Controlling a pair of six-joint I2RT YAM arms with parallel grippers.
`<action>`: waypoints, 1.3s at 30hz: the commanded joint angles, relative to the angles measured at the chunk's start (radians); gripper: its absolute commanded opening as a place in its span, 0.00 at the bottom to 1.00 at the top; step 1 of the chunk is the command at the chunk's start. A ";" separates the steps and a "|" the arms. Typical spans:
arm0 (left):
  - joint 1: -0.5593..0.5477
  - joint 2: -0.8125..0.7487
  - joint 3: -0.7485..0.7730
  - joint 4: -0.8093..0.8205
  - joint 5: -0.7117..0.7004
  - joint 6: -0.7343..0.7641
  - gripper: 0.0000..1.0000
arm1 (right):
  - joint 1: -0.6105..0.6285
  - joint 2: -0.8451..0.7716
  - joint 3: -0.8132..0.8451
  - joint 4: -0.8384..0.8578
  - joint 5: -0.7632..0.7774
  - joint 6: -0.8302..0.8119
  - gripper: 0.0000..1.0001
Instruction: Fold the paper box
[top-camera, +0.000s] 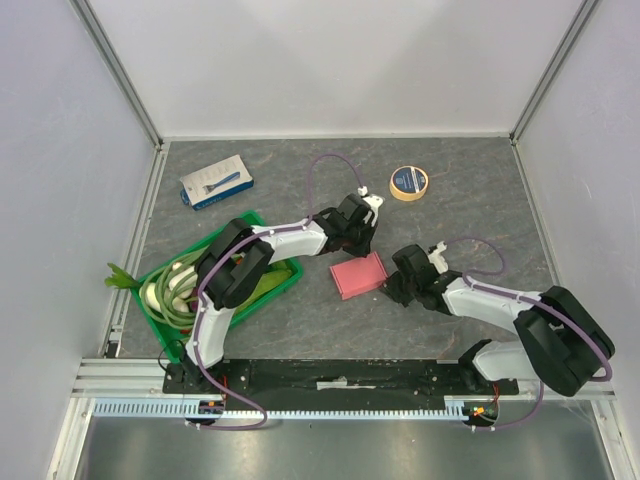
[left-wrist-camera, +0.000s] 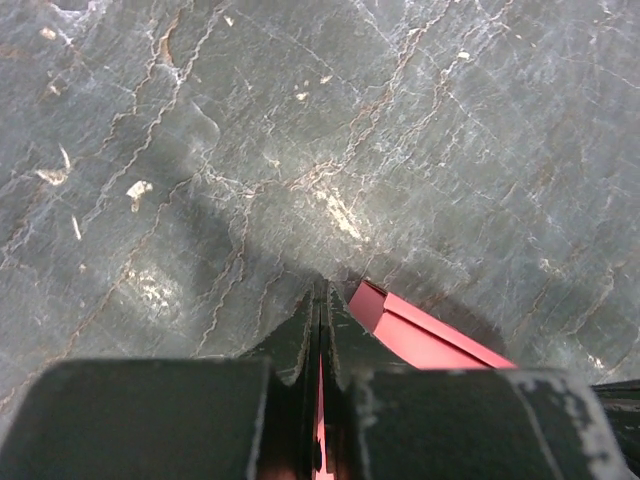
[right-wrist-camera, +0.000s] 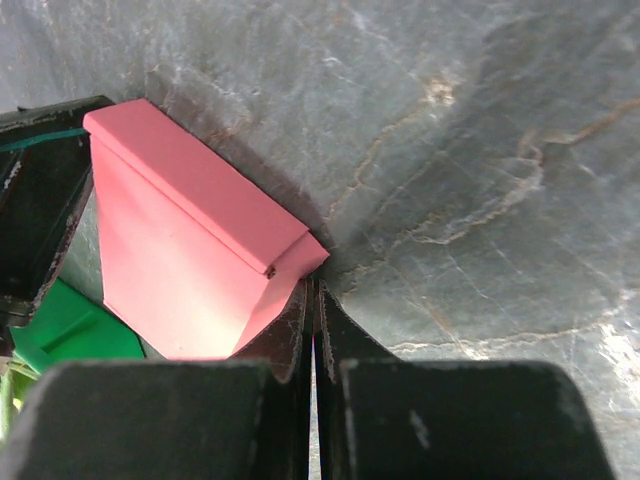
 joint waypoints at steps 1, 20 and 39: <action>-0.027 0.053 -0.078 -0.121 0.300 0.060 0.02 | 0.001 0.097 0.003 0.091 0.103 -0.141 0.00; -0.035 0.040 -0.044 -0.147 0.255 -0.064 0.02 | 0.004 0.073 0.109 -0.062 0.181 -0.375 0.00; 0.092 -0.177 -0.184 -0.115 0.028 -0.045 0.13 | 0.119 -0.199 -0.002 -0.184 -0.045 -0.288 0.02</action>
